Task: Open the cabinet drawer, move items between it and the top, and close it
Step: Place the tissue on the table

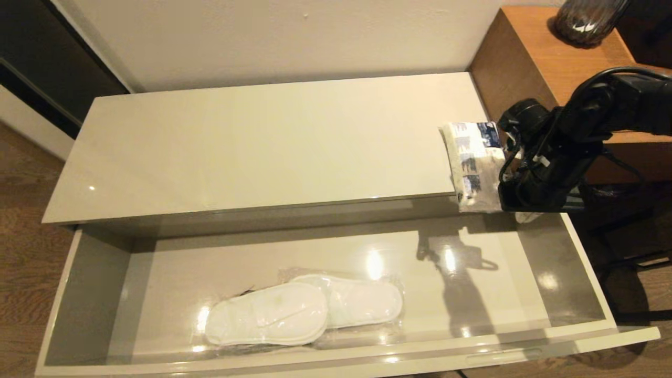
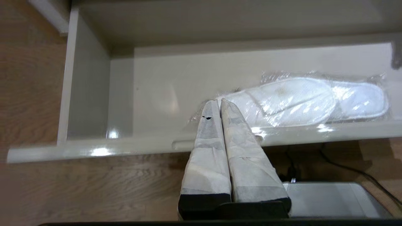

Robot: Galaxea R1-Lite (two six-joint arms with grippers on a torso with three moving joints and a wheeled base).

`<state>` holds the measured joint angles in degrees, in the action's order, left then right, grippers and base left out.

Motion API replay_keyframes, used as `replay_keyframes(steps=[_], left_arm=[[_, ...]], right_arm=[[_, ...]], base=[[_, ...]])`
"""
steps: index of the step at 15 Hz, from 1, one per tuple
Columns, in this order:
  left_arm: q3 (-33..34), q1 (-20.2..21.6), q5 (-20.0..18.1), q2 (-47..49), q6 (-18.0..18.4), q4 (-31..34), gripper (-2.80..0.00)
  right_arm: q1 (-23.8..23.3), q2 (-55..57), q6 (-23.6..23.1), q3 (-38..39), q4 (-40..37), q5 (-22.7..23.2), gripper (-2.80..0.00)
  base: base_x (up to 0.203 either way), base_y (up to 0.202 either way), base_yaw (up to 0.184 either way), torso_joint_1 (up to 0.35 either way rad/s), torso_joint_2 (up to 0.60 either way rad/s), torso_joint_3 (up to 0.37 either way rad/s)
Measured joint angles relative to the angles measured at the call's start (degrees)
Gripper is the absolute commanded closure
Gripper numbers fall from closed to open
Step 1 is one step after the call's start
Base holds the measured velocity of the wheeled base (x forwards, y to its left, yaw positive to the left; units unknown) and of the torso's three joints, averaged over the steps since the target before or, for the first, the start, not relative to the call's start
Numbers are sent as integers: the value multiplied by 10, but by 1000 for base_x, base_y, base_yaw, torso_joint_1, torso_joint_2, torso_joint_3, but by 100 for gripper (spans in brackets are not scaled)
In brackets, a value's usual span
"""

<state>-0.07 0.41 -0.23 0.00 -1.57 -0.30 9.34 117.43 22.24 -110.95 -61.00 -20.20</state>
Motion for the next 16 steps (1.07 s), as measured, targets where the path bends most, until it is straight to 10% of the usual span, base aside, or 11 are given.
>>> replay_keyframes(steps=[16], left_arm=[[0, -1, 2, 0, 4, 1, 0]], right_arm=[[64, -13, -59, -1, 106, -44, 0]], base=[[0, 0, 0, 0, 0, 0]])
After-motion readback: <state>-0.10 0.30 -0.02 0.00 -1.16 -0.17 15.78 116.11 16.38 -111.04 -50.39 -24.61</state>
